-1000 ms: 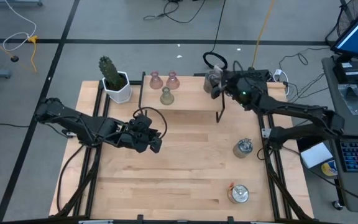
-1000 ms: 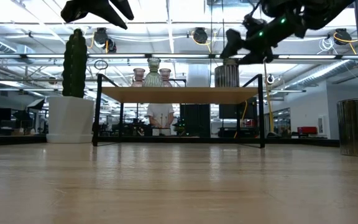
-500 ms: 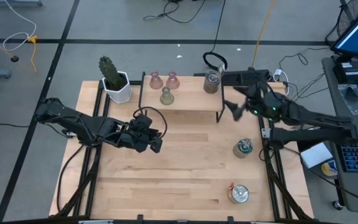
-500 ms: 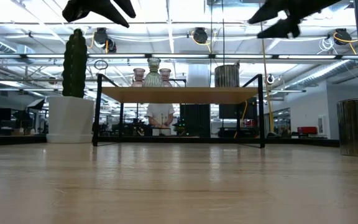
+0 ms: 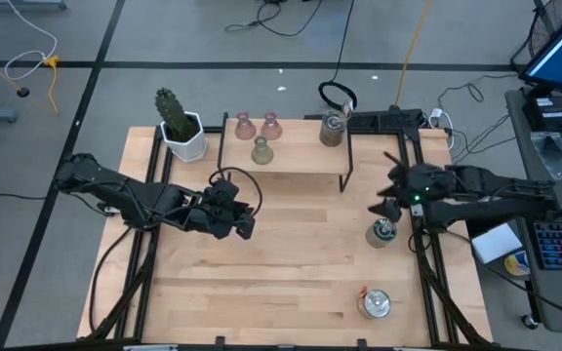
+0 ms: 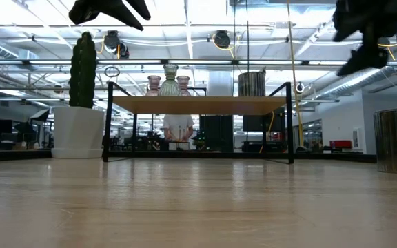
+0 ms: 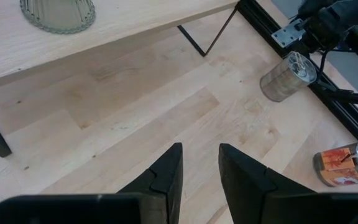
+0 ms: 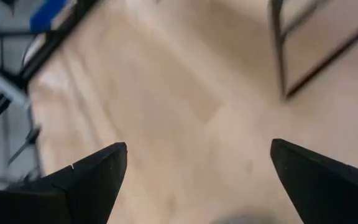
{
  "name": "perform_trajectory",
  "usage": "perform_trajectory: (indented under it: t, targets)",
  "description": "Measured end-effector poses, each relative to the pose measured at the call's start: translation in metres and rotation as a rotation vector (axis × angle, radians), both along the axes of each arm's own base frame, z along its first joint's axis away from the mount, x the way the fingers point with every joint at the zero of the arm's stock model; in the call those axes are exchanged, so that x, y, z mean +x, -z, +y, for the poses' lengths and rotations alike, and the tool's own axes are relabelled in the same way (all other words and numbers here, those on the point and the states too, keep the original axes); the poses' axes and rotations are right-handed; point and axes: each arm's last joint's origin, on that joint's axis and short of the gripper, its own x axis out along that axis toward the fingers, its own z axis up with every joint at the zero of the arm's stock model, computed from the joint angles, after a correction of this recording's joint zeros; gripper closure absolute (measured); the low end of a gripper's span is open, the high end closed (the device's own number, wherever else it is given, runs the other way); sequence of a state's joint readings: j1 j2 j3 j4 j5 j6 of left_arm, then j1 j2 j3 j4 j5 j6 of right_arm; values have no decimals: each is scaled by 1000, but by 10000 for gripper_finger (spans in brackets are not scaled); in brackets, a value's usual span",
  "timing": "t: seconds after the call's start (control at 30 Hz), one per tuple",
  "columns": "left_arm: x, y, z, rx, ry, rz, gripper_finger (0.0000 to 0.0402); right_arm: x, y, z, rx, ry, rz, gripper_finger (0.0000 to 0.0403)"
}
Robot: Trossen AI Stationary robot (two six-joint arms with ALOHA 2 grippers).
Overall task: Pick & Place candle stick holders
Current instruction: Put the top silver scented candle on the shelf
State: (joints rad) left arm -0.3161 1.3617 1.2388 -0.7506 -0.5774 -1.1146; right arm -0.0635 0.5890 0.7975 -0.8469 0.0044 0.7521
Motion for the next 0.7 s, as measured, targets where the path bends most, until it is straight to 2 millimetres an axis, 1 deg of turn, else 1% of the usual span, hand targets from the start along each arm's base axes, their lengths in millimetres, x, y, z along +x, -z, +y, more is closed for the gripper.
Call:
perform_trajectory:
  t: [0.2, 0.3, 0.4, 0.53, 0.7]
  targets:
    - [0, 0, 0, -1, -2, -1, 298, -11, 10, 8, 296, -50, 159, 14]
    - [0, 0, 0, 3, 2, 2, 298, -16, 12, 10, 384, -70, 206, 14]
    - [0, 0, 0, 7, 6, 3, 298, -20, 11, 12, 422, -111, 195, 14]
    - [0, 0, 0, 9, 7, 4, 298, -24, 9, 12, 449, -82, 178, 14]
    - [0, 0, 0, 14, 12, 7, 298, -26, 8, 11, 400, -56, 157, 14]
